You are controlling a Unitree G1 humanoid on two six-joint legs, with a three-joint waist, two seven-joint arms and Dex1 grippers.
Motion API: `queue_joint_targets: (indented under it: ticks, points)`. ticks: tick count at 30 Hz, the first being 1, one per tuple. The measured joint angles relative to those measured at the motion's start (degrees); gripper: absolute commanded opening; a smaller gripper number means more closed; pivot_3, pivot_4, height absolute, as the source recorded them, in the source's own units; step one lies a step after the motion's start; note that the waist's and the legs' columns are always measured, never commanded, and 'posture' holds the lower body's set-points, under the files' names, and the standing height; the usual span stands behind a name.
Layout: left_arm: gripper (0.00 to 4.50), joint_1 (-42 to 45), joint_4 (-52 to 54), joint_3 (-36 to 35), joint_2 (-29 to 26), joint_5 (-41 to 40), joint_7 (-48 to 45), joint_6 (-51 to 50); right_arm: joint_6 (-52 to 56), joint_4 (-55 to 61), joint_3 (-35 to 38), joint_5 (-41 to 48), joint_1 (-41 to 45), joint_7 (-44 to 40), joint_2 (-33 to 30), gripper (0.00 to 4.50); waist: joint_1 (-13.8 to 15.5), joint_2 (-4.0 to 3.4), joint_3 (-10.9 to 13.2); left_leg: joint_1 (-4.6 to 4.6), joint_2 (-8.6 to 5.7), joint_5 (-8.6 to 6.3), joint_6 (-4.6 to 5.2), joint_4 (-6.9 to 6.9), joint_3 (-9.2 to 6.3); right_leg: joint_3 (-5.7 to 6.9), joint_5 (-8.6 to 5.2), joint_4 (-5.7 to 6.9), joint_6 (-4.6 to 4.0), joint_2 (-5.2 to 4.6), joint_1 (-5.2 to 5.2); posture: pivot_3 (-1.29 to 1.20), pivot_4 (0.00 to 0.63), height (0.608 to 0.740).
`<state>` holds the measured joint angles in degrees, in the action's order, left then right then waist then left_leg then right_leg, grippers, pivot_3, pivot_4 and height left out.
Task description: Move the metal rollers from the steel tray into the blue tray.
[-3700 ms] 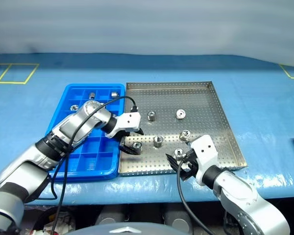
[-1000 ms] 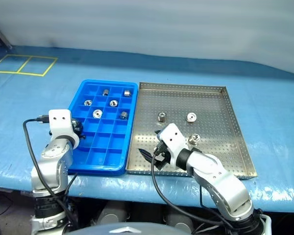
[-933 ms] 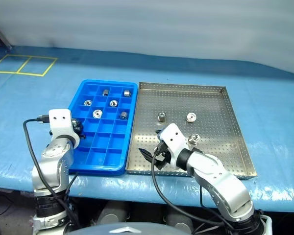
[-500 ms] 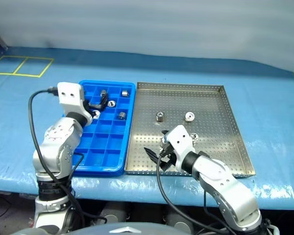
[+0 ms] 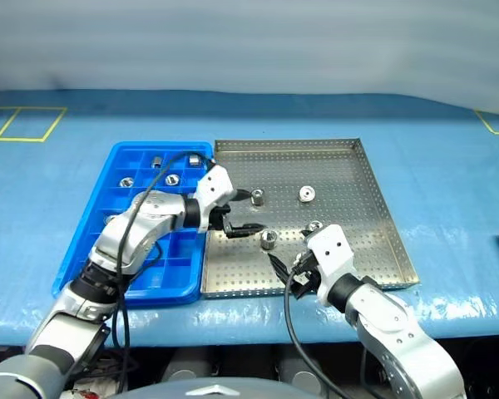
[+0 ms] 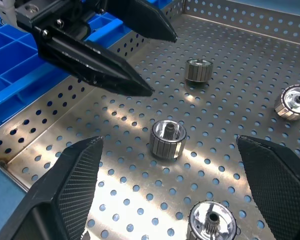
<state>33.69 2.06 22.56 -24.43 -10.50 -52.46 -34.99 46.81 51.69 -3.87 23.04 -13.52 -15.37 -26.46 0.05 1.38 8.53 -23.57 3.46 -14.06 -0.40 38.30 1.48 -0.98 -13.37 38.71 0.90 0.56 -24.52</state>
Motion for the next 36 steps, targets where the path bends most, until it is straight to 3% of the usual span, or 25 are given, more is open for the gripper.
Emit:
queue_joint_targets:
  ticks: [15, 18, 25, 36]
  points:
    - [4.46, 5.65, -16.62, 9.62, 5.11, 7.77, -7.65, 8.05, -0.06, 0.89, -1.01, -1.35, -1.24, 2.22, 1.37, 4.50, -1.64, 0.00, 0.00, 0.00, -0.02, 0.00, 0.01, 0.02, 0.07, -0.10, 0.01, 0.01, 0.03, 0.00, -0.03, -0.06, 0.150, 0.740]
    - [3.88, 5.65, -17.72, 9.96, 5.18, 8.93, -8.15, 8.56, -0.07, 0.90, -1.04, -1.58, -1.17, 2.34, 1.39, 4.50, -1.67, 0.00, 0.00, -0.01, -0.02, 0.00, 0.01, 0.02, 0.08, -0.11, 0.01, 0.01, 0.03, 0.00, -0.03, -0.06, 0.150, 0.740]
    - [1.68, 5.57, -17.84, 9.09, 4.84, 9.97, -8.91, 9.15, -0.11, 0.88, -1.34, -1.79, -0.29, 2.30, 1.49, 4.50, -1.60, 0.00, 0.00, -0.01, -0.02, 0.00, 0.01, 0.03, 0.07, -0.10, 0.01, 0.01, 0.04, -0.01, -0.03, -0.02, 0.150, 0.740]
    - [1.68, 0.17, -6.30, -4.56, 6.11, 4.20, -0.52, 2.44, -0.19, 0.19, -2.34, -1.78, 4.18, 0.14, 1.20, 4.50, -0.74, 0.00, 0.00, -0.02, -0.01, 0.00, 0.01, 0.04, 0.04, -0.09, 0.04, 0.02, 0.09, -0.02, -0.02, 0.06, 0.150, 0.740]
